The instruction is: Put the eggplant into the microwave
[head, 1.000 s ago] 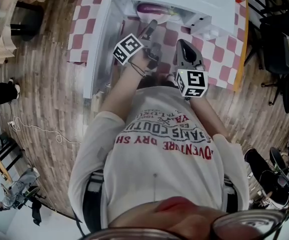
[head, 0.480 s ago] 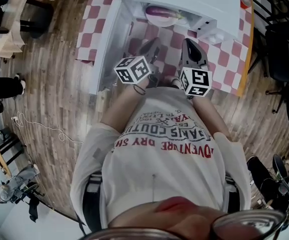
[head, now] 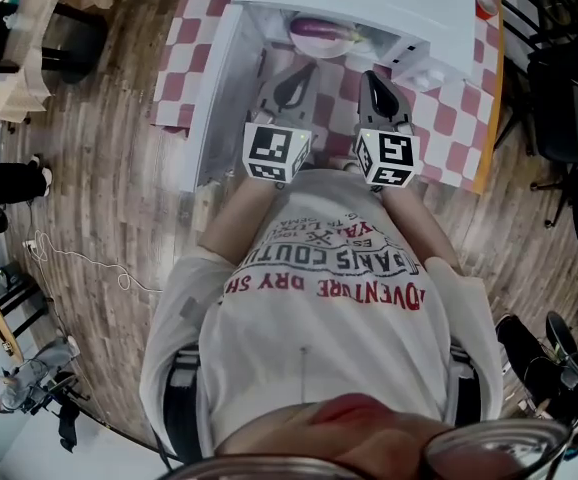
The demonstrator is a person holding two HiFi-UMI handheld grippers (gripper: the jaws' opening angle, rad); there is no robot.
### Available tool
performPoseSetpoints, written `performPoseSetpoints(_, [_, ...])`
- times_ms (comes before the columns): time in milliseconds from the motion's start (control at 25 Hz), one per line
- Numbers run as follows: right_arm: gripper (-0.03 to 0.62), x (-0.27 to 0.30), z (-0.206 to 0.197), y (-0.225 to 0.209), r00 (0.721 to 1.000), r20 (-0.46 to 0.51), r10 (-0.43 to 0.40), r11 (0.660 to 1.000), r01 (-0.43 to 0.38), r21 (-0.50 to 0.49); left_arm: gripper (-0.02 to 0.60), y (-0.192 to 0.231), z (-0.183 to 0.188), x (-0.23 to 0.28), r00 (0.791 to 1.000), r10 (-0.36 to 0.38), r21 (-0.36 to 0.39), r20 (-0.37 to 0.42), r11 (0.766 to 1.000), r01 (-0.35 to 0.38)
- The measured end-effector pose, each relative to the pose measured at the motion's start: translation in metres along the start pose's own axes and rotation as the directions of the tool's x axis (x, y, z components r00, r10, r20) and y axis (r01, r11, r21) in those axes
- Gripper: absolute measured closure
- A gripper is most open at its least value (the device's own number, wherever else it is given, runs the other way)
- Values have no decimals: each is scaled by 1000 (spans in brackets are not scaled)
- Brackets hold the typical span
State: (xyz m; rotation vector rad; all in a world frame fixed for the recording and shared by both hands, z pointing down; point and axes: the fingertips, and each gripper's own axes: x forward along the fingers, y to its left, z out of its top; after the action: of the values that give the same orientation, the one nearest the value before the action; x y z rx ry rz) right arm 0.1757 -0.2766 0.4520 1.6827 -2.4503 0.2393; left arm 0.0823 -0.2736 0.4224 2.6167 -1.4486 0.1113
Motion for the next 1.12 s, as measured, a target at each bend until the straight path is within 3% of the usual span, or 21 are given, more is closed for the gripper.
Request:
performPoseSetpoints(320, [569, 12, 3, -2, 1000, -8, -14, 1000, 14, -19, 557, 11, 4, 10, 1000, -1, 48, -3, 999, 1])
performPoseSetpoints(1120, [569, 26, -1, -19, 999, -28, -43, 999, 42, -34, 557, 20, -16, 32, 999, 4, -29, -52, 1000, -5])
